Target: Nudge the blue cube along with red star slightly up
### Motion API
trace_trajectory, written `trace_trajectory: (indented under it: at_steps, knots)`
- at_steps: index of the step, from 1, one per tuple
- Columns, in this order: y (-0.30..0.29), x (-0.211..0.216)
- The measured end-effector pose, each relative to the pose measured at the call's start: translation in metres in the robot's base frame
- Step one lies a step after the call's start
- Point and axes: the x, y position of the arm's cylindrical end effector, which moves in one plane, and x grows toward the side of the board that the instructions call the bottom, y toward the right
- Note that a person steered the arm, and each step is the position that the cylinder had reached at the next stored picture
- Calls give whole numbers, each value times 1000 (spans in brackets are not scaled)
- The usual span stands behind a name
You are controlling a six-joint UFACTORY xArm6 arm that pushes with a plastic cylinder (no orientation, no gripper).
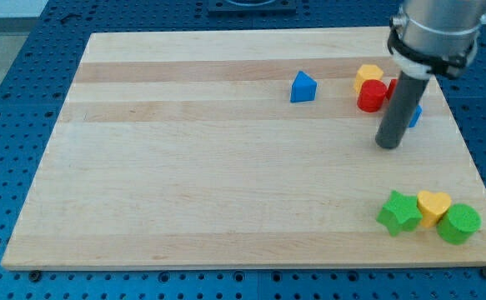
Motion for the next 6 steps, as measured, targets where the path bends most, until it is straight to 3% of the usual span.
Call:
trace_trajectory:
  at_steps: [1,5,6]
  knots:
    - [0,23]
    - [30,6]
    - [31,-16]
